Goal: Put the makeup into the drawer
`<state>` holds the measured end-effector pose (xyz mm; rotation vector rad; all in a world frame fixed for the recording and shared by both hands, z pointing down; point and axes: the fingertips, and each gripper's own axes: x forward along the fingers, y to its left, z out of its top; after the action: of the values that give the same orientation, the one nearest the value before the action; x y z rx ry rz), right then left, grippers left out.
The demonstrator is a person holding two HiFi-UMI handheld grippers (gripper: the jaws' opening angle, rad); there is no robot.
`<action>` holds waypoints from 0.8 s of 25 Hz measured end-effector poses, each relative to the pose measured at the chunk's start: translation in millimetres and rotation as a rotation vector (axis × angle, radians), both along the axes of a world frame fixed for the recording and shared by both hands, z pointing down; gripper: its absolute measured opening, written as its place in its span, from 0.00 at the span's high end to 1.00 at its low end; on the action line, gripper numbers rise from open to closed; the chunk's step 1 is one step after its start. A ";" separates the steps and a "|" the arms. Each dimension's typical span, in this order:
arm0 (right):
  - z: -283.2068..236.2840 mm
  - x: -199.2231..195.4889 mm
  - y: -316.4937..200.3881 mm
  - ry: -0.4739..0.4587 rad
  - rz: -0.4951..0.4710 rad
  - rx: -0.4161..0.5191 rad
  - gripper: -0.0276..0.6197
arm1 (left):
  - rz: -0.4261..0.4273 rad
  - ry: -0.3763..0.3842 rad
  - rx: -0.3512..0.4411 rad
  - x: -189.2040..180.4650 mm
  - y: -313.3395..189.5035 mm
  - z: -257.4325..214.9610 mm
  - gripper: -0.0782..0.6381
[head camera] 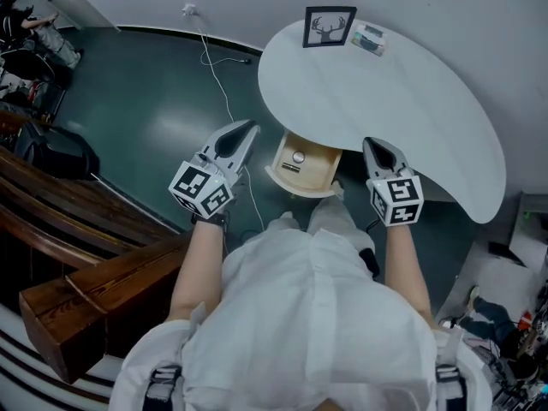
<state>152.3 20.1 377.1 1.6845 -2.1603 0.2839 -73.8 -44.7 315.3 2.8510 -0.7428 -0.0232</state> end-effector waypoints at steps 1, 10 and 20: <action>-14.0 6.8 1.7 -0.015 0.022 0.039 0.94 | -0.003 0.003 0.011 -0.3 -0.6 -5.4 0.86; -86.1 55.7 30.1 -0.135 0.175 0.238 0.94 | -0.026 0.014 0.084 -4.9 -6.2 -37.4 0.86; -94.9 66.6 42.8 -0.128 0.218 0.265 0.94 | -0.035 0.020 0.079 -14.4 -10.3 -38.7 0.86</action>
<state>218.9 62.9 282.2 2.1090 -2.1841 0.1749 -88.1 -55.0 276.6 2.9070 -0.8046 -0.0871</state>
